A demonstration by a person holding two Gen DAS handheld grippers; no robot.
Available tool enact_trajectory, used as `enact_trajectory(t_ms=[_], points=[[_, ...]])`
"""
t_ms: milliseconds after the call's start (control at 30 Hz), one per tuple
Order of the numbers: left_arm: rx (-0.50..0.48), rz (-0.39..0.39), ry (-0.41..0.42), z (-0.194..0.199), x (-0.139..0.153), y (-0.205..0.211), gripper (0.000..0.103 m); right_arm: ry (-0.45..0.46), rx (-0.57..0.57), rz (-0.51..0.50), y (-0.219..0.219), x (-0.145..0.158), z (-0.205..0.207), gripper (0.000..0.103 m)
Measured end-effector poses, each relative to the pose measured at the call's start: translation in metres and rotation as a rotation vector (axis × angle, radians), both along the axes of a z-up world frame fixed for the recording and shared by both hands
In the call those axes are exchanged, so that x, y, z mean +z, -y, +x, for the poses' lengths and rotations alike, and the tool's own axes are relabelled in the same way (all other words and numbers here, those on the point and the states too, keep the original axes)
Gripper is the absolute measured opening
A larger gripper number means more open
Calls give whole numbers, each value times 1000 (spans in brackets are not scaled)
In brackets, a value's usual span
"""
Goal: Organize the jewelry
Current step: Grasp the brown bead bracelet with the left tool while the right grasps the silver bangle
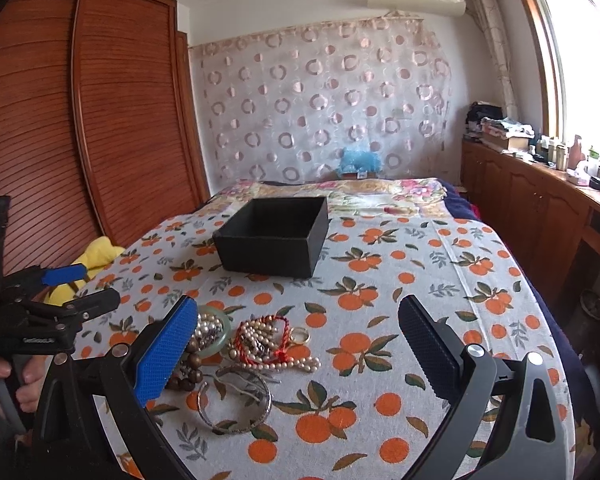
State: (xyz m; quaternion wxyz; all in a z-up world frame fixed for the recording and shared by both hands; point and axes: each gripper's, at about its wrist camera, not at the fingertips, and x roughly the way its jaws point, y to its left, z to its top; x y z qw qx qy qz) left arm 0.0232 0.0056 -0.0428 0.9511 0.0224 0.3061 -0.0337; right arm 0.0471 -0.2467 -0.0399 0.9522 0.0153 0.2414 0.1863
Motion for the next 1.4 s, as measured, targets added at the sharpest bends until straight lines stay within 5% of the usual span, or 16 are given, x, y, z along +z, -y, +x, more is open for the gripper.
enact_trajectory(t_ms=[333,600,700,900,1100,1400], points=[[-80,-13,-101,10,-30,6,95,-112,128,-65,-10,-27,7,67],[-147,-65,-174,21,-41,10,58,-228,235,-110,-26,-52,9,36],[-161,-74,-187,27,-44,12,52,-248,245,-125,-28,-56,9,26],[-162,-81,-201,31,-47,10,43,-295,251,-146,-29,-62,13,21],[-192,-89,-222,32,-52,12,12,-314,264,-155,-30,-64,14,6],[-199,-99,-125,22,-26,11,13,-243,227,-140,-17,-46,15,5]])
